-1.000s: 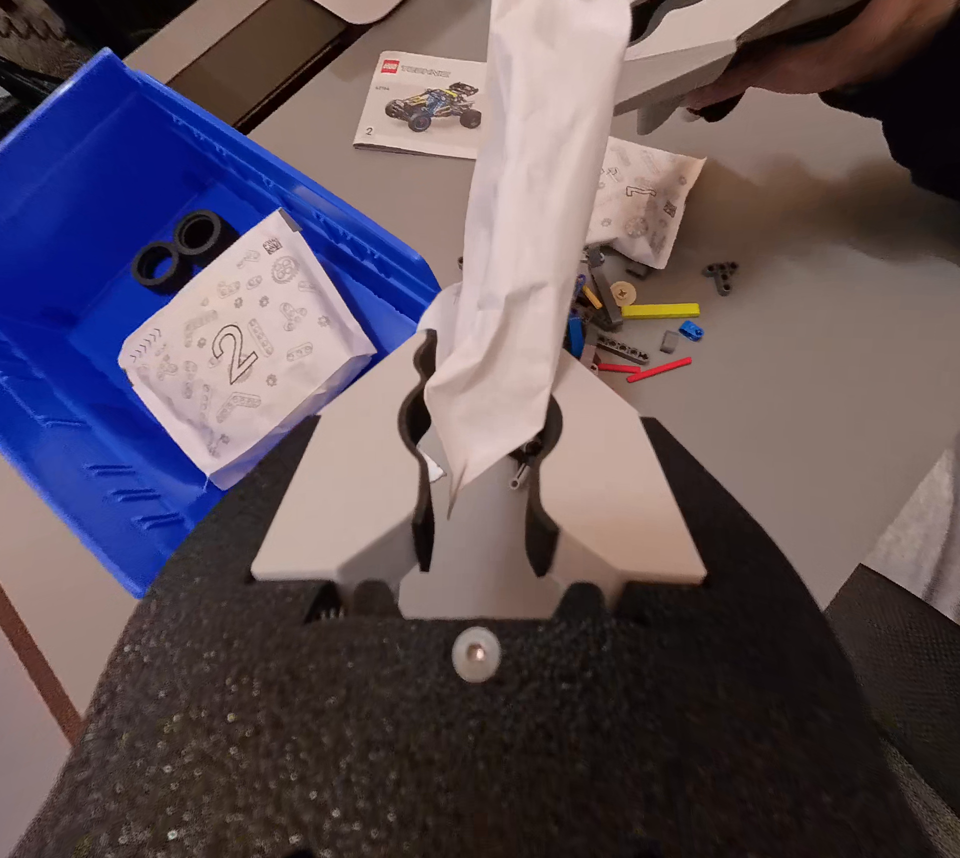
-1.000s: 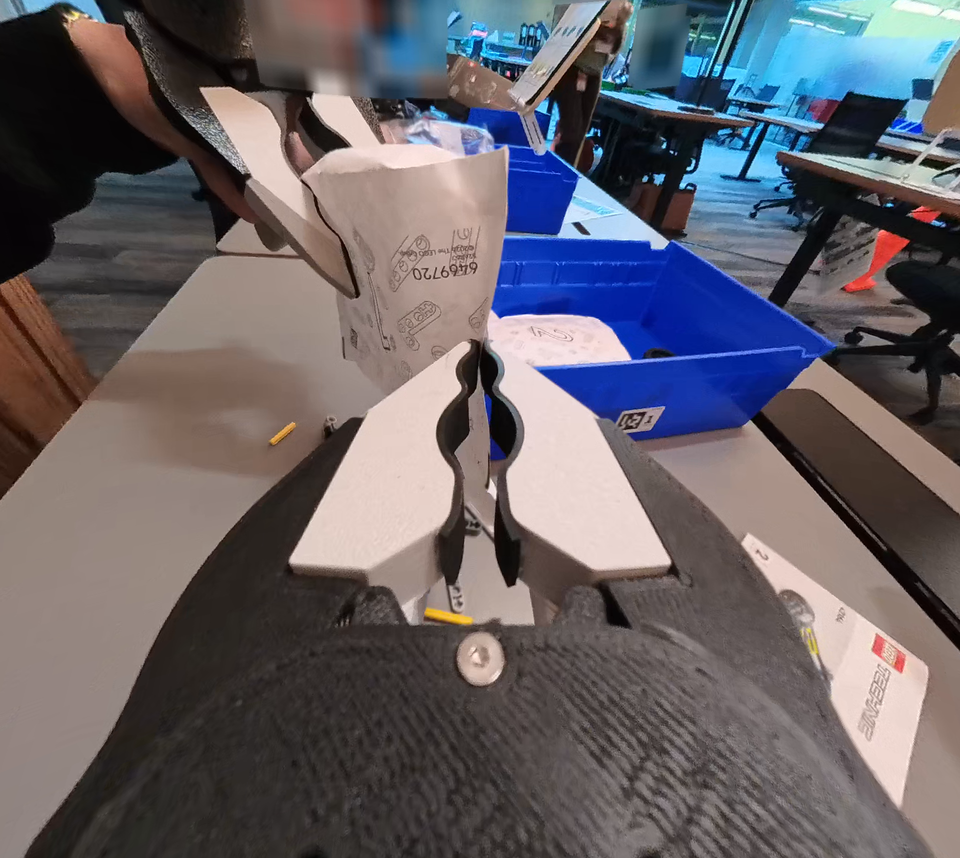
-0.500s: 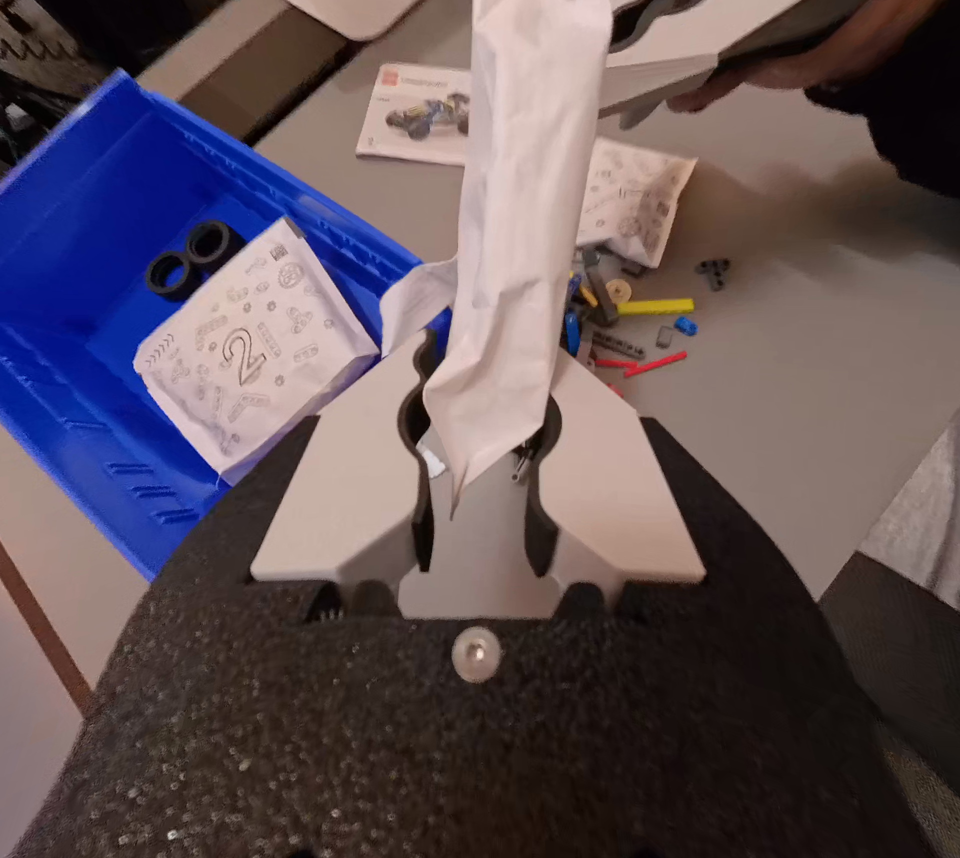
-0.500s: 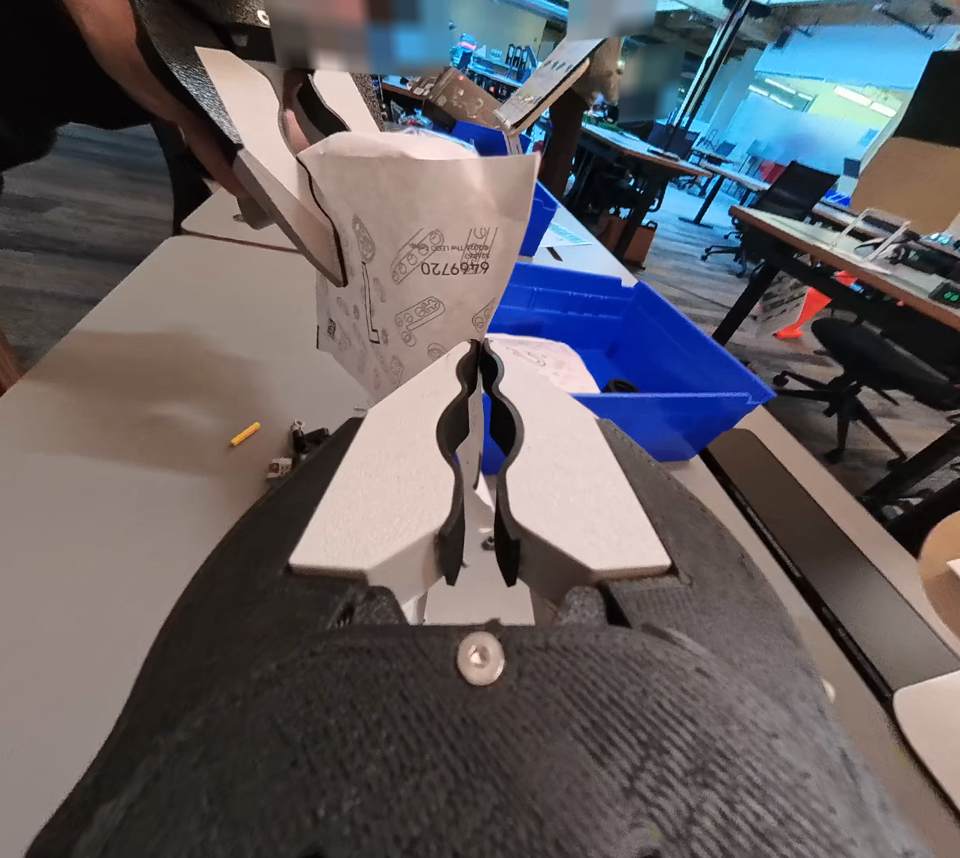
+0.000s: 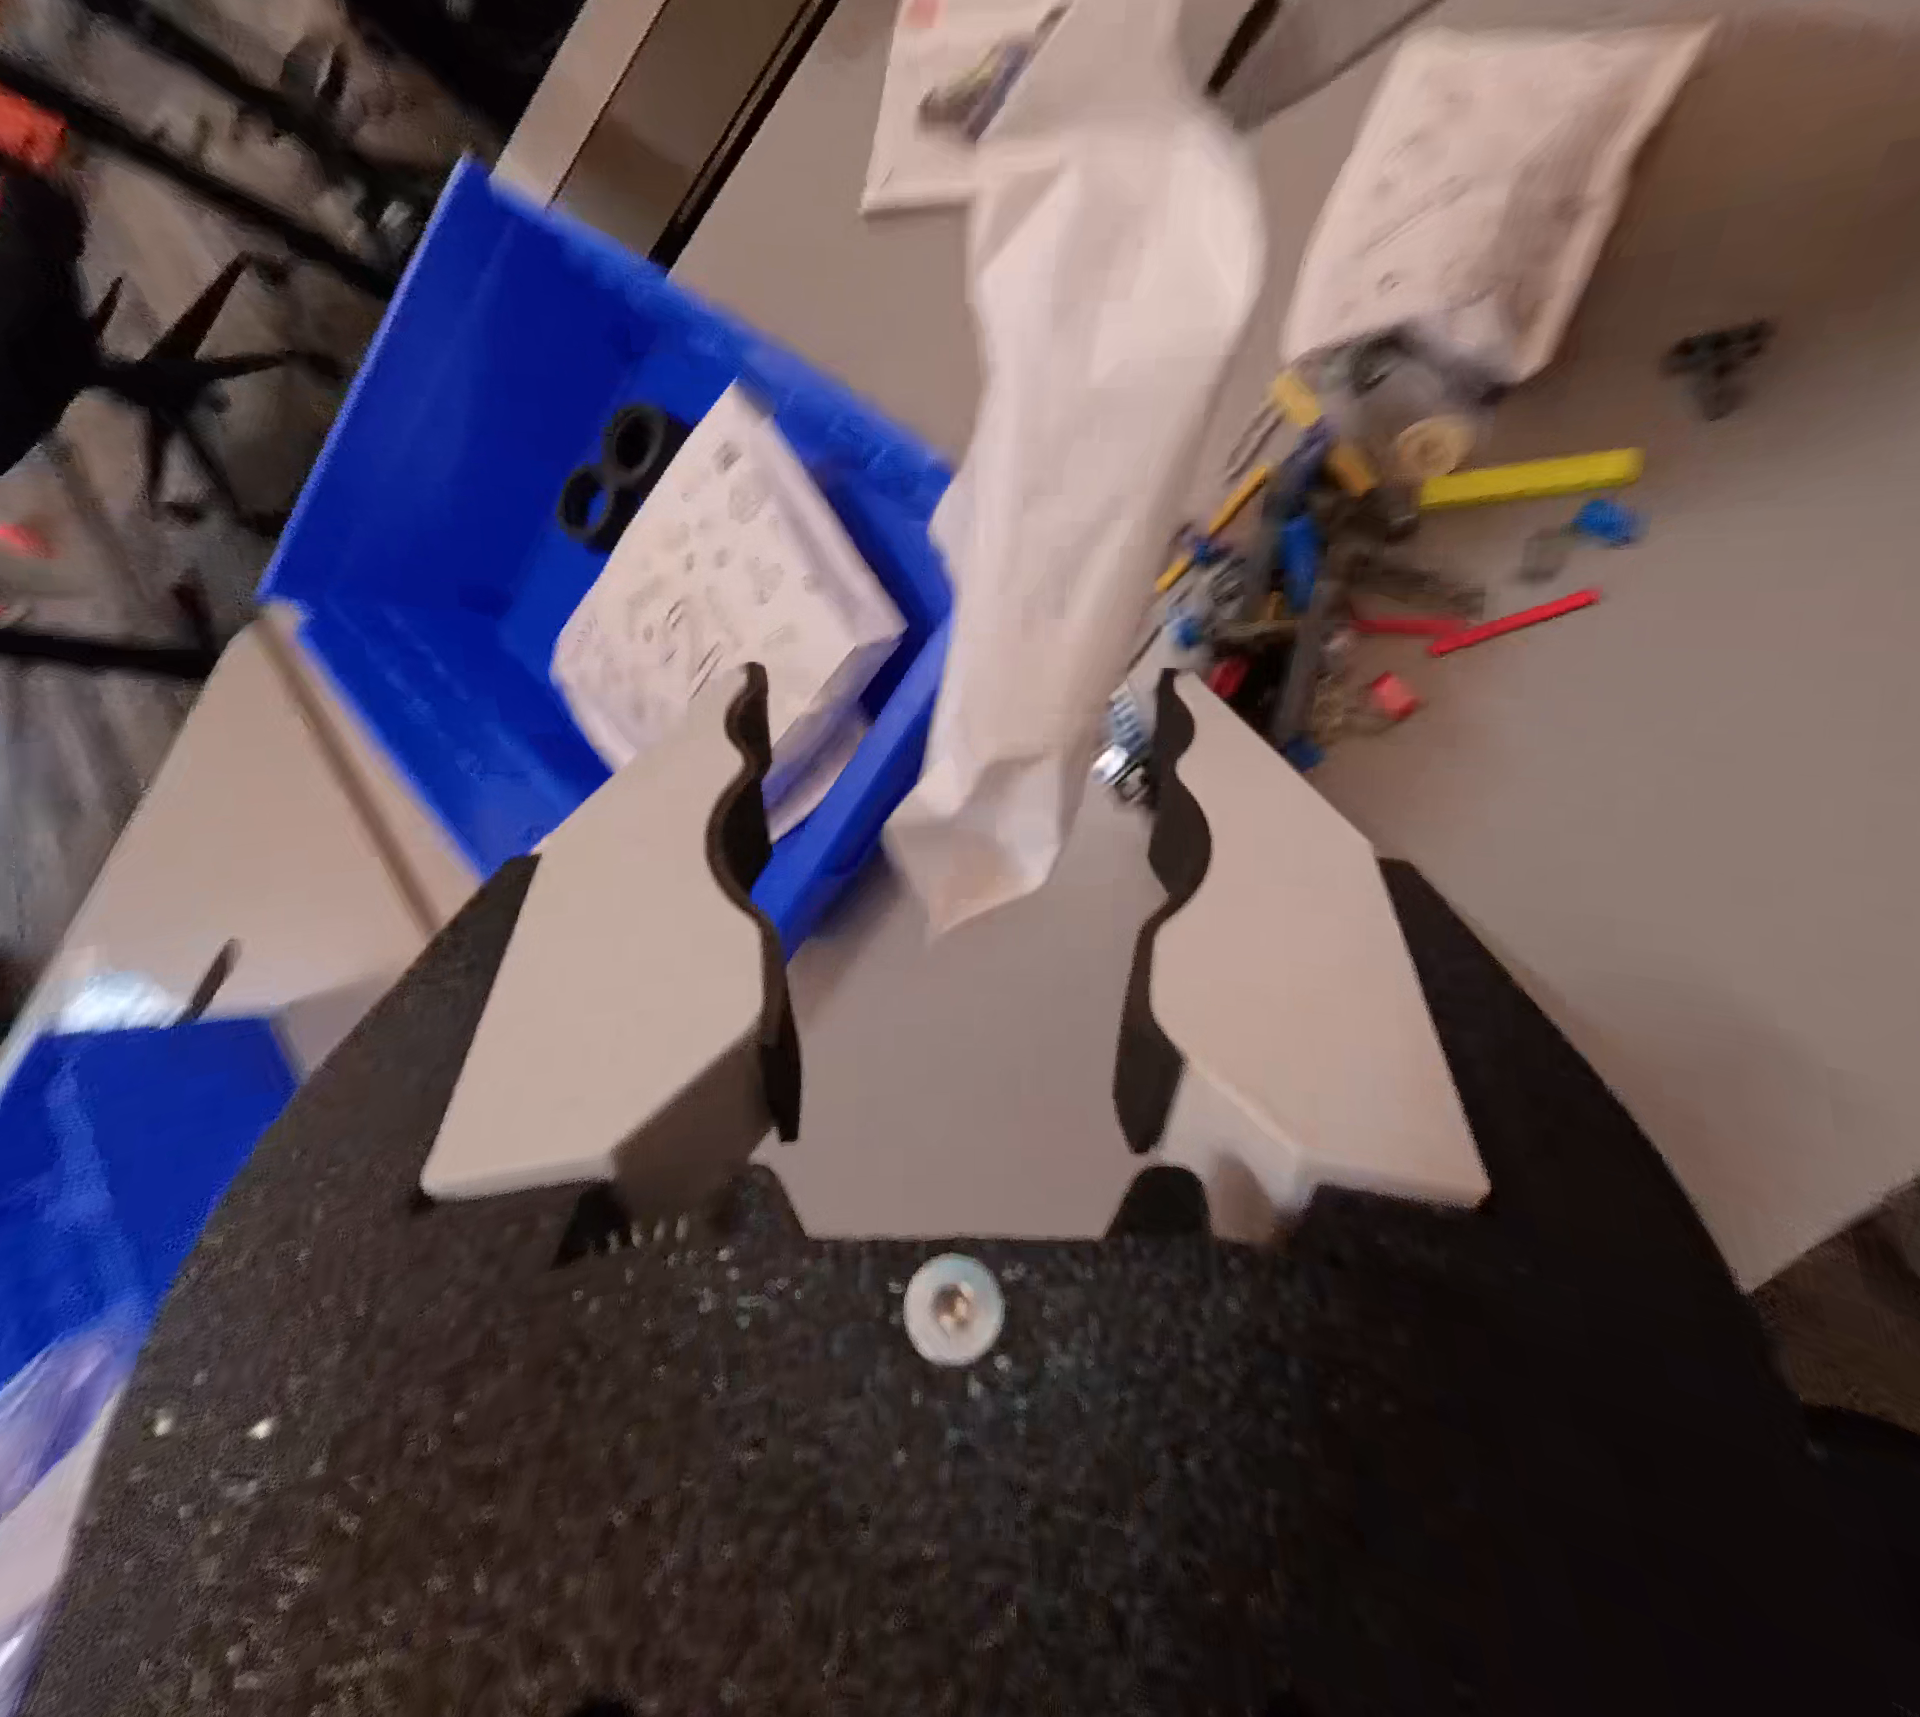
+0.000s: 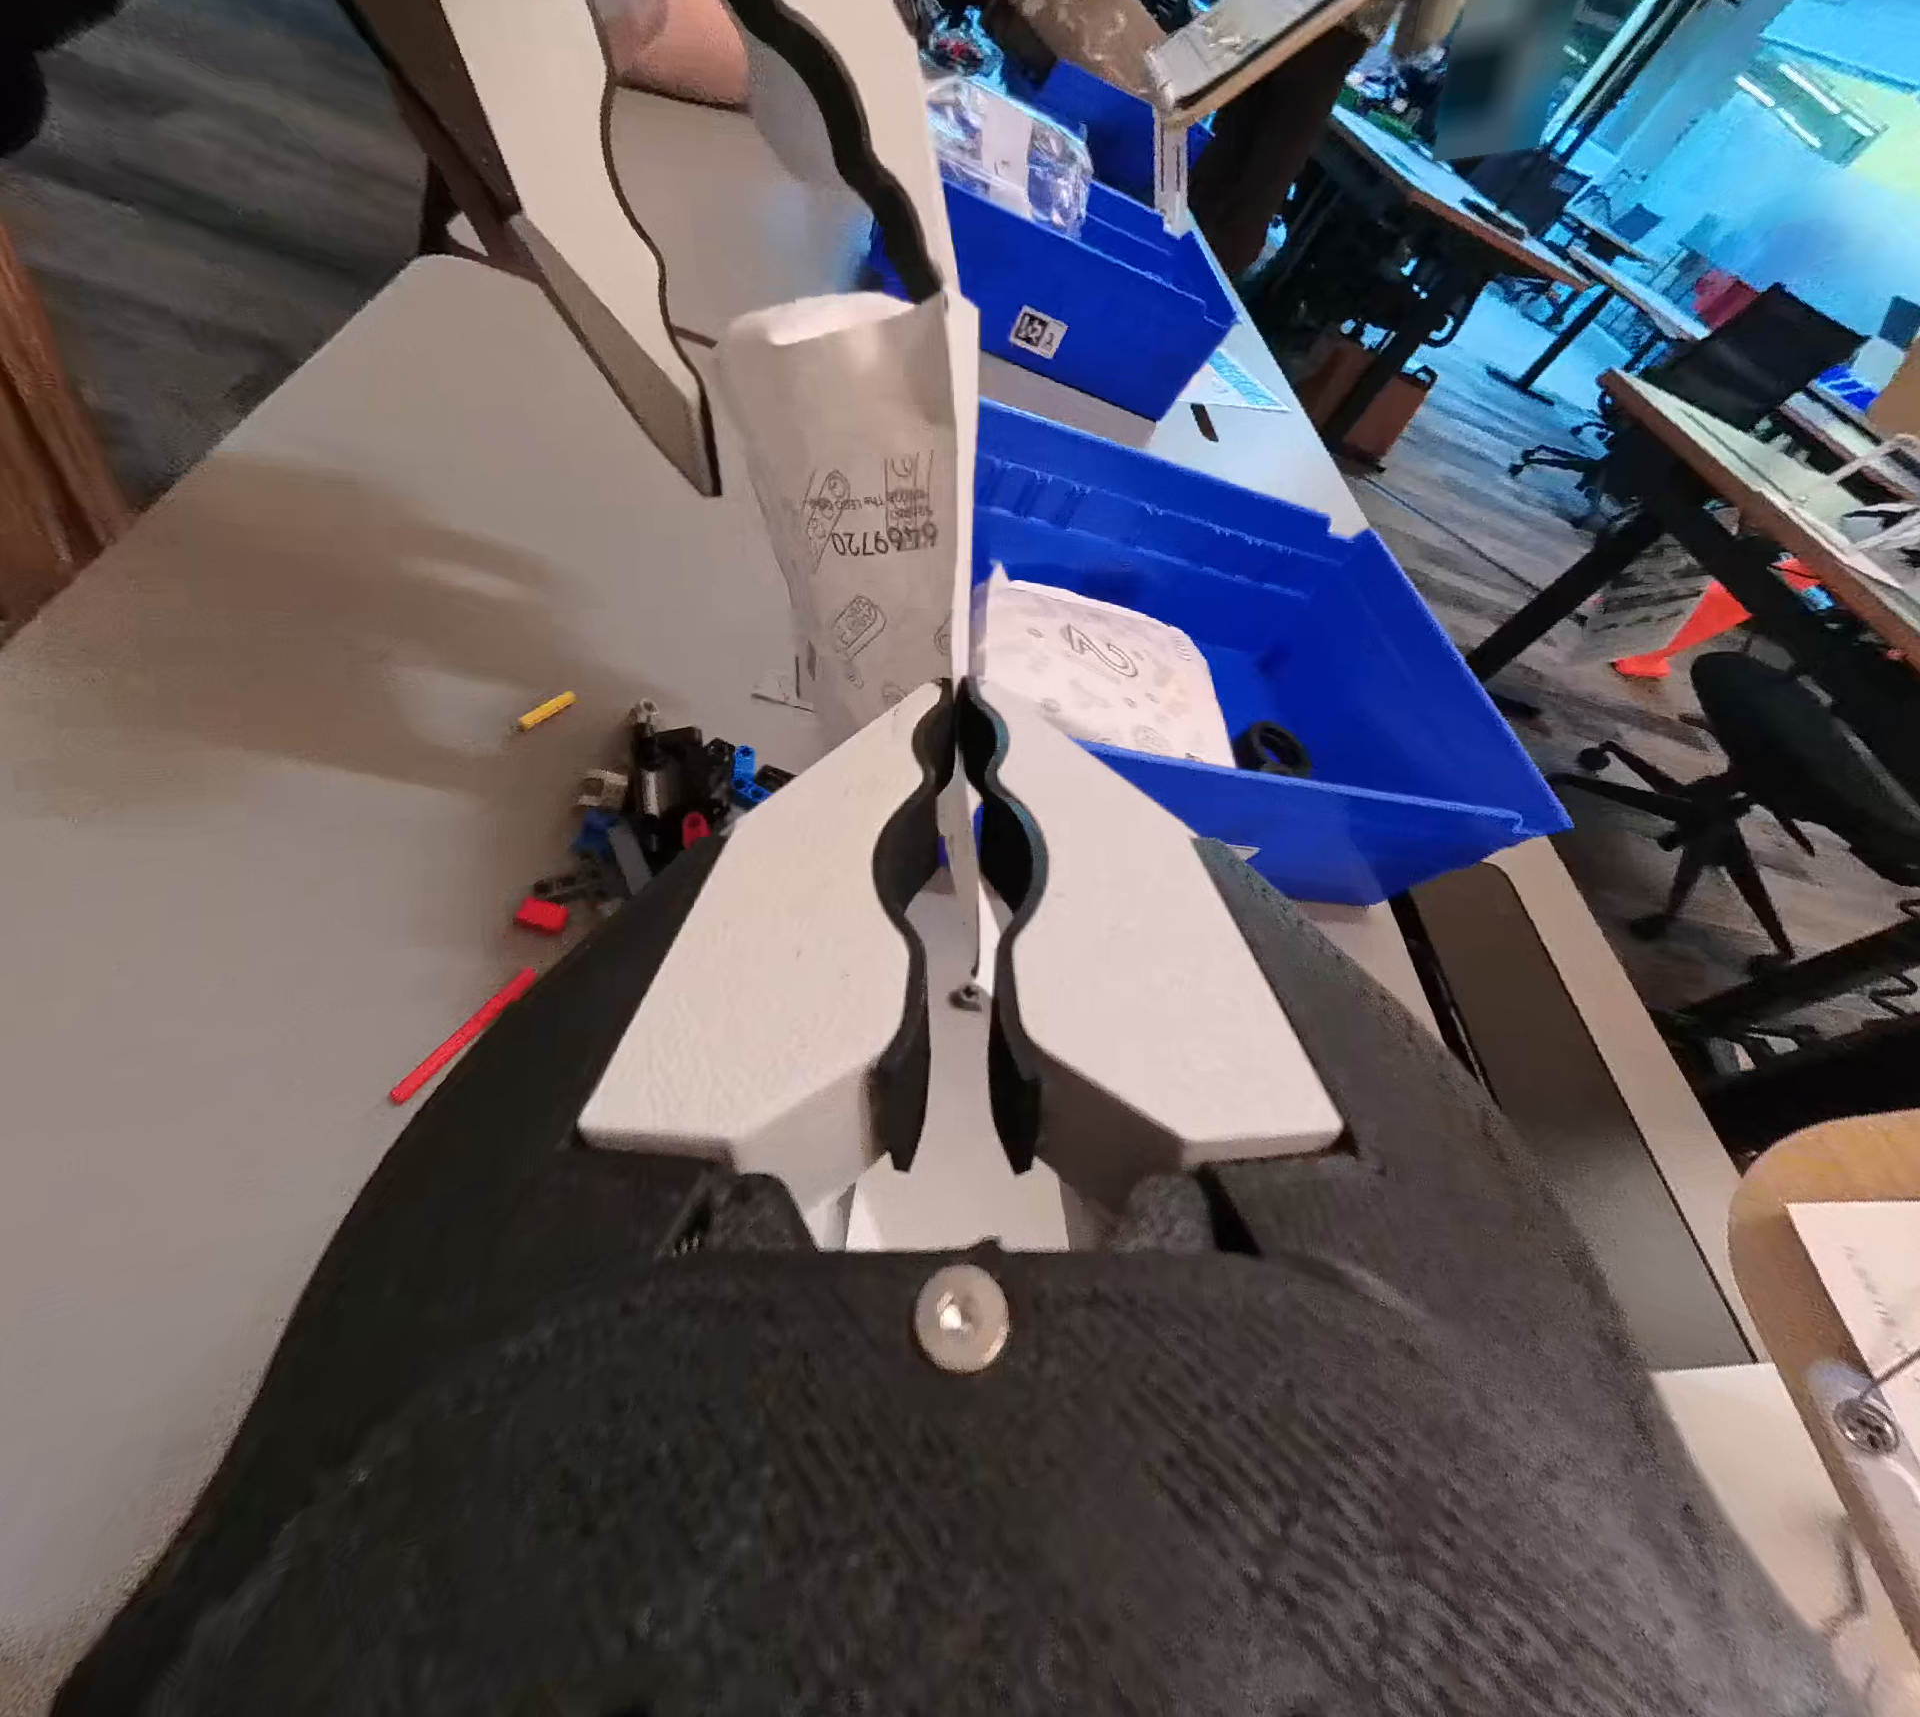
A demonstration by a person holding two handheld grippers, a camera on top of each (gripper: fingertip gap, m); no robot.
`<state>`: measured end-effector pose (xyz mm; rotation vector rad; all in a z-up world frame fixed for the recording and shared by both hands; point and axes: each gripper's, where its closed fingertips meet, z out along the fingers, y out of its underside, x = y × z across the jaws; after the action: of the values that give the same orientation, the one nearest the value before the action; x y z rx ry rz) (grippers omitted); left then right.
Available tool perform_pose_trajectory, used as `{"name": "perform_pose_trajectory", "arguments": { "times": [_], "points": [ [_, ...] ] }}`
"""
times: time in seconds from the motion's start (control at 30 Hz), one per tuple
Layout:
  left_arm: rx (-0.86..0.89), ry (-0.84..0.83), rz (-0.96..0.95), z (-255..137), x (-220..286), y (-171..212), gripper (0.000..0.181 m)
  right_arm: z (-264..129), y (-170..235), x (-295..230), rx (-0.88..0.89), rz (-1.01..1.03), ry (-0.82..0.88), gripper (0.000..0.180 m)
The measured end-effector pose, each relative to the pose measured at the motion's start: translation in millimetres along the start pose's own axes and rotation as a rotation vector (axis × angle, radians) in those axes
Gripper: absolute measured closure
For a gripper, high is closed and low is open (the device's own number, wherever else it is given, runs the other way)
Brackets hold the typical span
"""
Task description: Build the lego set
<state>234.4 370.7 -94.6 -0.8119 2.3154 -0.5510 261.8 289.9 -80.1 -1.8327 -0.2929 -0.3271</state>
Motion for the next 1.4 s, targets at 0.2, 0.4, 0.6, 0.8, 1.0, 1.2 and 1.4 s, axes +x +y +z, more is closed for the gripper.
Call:
{"name": "perform_pose_trajectory", "arguments": {
  "times": [0.2,0.4,0.6,0.8,1.0,1.2,1.4],
  "points": [
    [0.236,0.06,-0.05,7,24,-40,0.174,-18,-9,6,0.01,-0.051,0.08,0.17],
    [0.689,0.068,-0.476,-11,2,-61,0.181,-52,6,20,0.14,0.342,0.102,0.126],
    [1.093,0.304,-0.707,-37,13,-80,0.181,-24,10,-1,0.227,0.567,-0.109,0.126],
    [1.008,0.237,-0.578,-33,19,-54,0.161,-9,7,-18,0.154,0.32,-0.174,0.18],
    [0.65,0.042,-0.258,-37,11,-28,0.119,-14,32,-14,-0.151,0.059,-0.245,0.18],
    [0.434,0.037,0.02,-12,23,-38,0.153,-16,35,-3,-0.337,-0.096,-0.327,0.18],
    [0.397,0.108,0.006,2,2,-44,0.181,-12,29,27,-0.344,-0.121,-0.301,0.18]
  ]
}}
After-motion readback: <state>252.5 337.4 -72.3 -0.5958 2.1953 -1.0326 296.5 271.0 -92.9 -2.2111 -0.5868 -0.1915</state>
